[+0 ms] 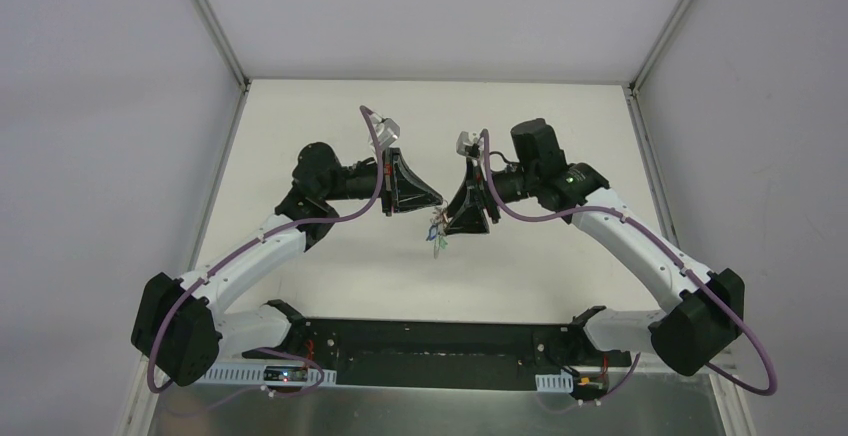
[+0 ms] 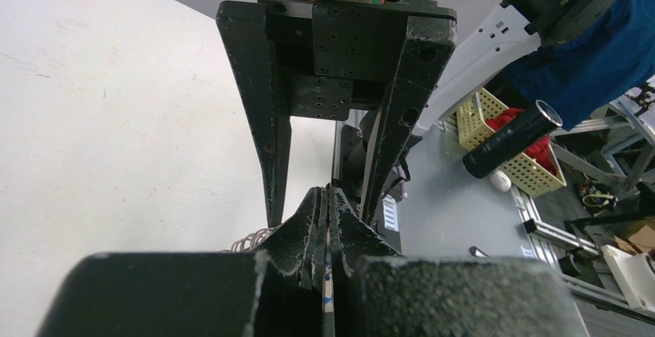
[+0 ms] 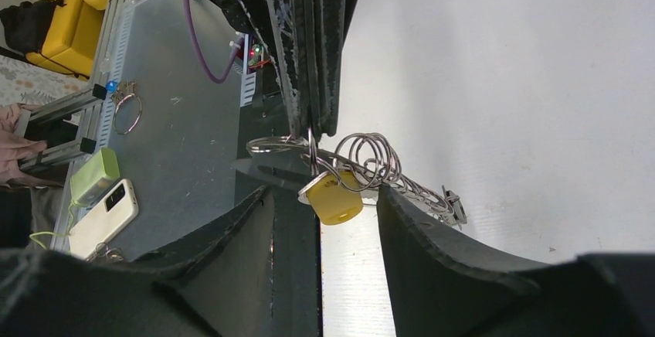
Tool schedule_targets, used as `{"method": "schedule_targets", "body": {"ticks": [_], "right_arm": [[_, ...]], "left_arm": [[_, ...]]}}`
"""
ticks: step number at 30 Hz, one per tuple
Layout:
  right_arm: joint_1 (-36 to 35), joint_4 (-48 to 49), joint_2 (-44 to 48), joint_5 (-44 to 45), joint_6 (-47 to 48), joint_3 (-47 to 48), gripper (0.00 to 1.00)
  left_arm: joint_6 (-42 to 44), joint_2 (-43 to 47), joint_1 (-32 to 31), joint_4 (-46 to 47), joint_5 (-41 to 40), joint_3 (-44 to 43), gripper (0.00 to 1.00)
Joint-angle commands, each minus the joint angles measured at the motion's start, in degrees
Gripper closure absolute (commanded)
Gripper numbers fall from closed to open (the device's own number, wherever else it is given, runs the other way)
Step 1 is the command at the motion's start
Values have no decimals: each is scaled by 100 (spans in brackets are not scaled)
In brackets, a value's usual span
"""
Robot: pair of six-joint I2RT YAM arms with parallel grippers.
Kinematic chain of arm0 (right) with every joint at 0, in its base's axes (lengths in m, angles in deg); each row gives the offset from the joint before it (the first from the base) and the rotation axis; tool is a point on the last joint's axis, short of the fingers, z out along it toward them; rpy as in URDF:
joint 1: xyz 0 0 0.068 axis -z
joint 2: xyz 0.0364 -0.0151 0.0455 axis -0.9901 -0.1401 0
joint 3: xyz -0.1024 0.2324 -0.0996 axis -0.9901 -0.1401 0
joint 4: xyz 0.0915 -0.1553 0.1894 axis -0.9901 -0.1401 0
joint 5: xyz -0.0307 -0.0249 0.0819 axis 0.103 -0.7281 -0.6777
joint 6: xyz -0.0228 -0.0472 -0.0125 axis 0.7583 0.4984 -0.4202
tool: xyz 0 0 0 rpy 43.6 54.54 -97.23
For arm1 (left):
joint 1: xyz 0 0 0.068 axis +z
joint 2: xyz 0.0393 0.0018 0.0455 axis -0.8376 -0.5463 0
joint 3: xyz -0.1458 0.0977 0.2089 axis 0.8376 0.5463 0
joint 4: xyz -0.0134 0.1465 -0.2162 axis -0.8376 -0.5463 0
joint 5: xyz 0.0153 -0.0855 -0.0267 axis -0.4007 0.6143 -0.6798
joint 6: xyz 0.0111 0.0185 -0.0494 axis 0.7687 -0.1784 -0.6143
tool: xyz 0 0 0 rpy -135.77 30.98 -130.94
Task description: Put the keys on the keyring
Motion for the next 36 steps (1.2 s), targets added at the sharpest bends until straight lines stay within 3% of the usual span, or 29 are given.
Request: {"method": "schedule_targets", "body": {"ticks": [1,10,26,36], "right_arm": [[-22,195,42,-229,-83,51,46],[-28,250,-38,-160,-120,18,57],[-3,78,69,48,64,61,97],[157,-152,321,155,315,-61,100]], "left_arm": [[16,38,54,334,-76,-101,100],[43,36,54,263,-90,-110,100],[305,94,63,17,16,-84,100],[475,120,96,-122,109,-97,100]]}}
